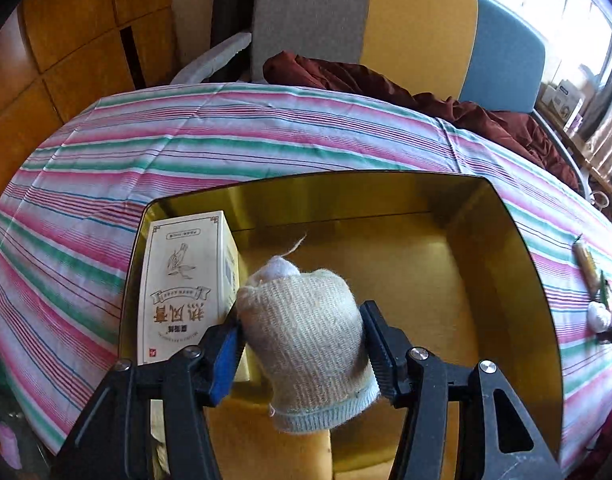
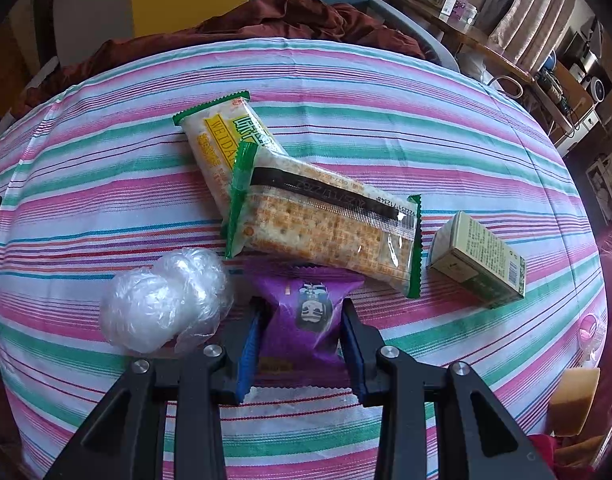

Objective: Organize objects
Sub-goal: 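Open the left gripper to drop the beige sock into the gold tray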

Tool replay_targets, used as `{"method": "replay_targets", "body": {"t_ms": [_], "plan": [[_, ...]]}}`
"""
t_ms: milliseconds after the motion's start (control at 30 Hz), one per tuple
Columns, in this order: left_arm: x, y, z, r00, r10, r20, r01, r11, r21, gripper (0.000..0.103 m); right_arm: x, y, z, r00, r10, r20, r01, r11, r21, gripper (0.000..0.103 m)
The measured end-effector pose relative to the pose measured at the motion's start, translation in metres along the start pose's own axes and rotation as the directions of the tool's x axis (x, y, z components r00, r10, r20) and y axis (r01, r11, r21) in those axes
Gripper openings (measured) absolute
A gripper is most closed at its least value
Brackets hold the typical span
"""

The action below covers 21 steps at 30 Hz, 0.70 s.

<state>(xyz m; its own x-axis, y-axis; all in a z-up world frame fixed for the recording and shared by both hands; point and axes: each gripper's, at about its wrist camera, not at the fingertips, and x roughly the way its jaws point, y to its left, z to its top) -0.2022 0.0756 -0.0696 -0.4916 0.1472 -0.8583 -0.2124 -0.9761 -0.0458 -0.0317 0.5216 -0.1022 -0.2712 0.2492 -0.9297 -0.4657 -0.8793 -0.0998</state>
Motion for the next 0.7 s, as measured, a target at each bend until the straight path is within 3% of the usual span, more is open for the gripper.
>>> {"method": "replay_targets", "body": {"t_ms": [167,233,433,600,700], "plan": [[0.007,0.006,0.006,0.999,-0.033,-0.005,0.033,0.999,-0.024,0.064,0.000,-0.002,0.000,1.000,-0.001,0.000,0.001,1.000,-0.002,0.037],[0.001,0.007,0.007,0.998,-0.055,0.007,0.055,0.998,-0.023,0.080,0.000,-0.002,0.000,1.000,-0.002,0.001,0.002,1.000,-0.002,0.037],[-0.042,0.006,-0.008,0.991,-0.017,0.130,0.016,1.000,0.006,0.094,-0.002,-0.001,-0.001,1.000,-0.004,0.001,0.004,1.000,-0.004,0.037],[-0.091,0.004,-0.039,0.953,0.051,0.299,-0.053,0.999,0.000,0.103,0.003,-0.003,0.000,1.000,-0.011,0.002,0.011,1.000,-0.011,0.036],[-0.109,0.000,-0.053,0.938,0.080,0.338,-0.088,0.996,0.009,0.103,0.002,-0.001,-0.002,1.000,-0.017,0.004,0.017,1.000,-0.014,0.036]]}}
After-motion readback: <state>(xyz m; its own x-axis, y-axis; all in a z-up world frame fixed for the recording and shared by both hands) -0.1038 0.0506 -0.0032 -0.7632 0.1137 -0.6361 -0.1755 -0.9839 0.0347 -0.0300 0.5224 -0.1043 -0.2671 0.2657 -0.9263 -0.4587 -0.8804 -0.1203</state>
